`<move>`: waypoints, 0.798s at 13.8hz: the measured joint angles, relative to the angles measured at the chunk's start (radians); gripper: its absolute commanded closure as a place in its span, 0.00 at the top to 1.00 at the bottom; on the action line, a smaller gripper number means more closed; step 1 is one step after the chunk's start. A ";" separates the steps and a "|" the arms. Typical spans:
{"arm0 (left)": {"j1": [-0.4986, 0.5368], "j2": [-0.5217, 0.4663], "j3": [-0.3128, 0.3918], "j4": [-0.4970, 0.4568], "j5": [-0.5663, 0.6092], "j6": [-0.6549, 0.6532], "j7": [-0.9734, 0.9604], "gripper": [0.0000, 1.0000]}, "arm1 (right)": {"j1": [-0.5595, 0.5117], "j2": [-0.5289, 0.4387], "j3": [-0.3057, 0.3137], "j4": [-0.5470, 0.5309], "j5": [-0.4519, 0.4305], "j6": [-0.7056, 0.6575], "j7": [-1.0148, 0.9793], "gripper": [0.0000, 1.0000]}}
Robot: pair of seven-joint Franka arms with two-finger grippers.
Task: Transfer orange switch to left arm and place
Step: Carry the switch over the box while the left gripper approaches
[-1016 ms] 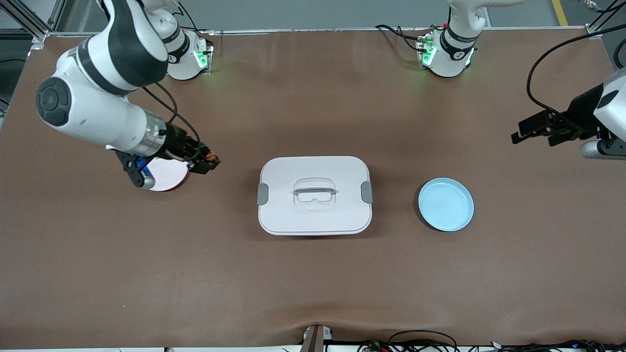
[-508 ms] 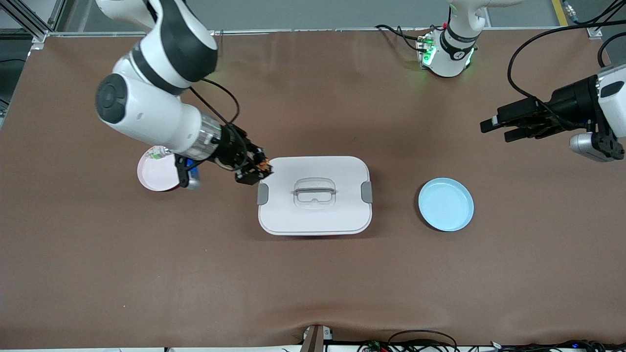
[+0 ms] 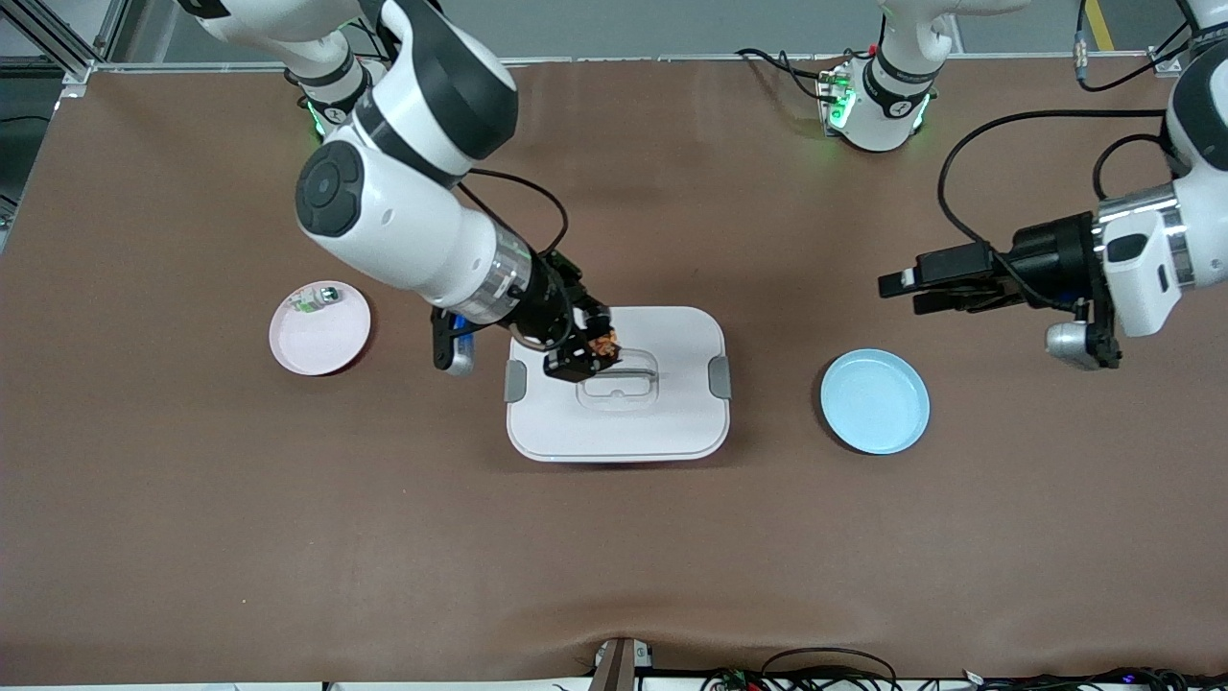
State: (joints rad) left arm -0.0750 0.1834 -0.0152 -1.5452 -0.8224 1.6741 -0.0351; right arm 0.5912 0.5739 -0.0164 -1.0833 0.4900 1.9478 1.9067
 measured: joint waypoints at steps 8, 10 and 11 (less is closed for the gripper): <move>-0.149 0.077 -0.007 -0.003 -0.052 0.190 0.000 1.00 | 0.057 0.060 0.040 0.056 0.000 0.172 0.146 0.00; -0.188 0.100 -0.007 -0.003 -0.061 0.240 0.000 1.00 | 0.069 0.063 0.044 0.066 0.000 0.209 0.162 0.00; -0.204 0.107 -0.008 -0.003 -0.065 0.262 0.000 1.00 | 0.075 0.067 0.046 0.075 0.000 0.217 0.174 0.00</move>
State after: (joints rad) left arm -0.2789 0.2904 -0.0232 -1.5482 -0.8876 1.9360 -0.0352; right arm 0.6660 0.6410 0.0291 -1.0082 0.4903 2.1650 2.0803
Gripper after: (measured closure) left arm 0.000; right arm 0.278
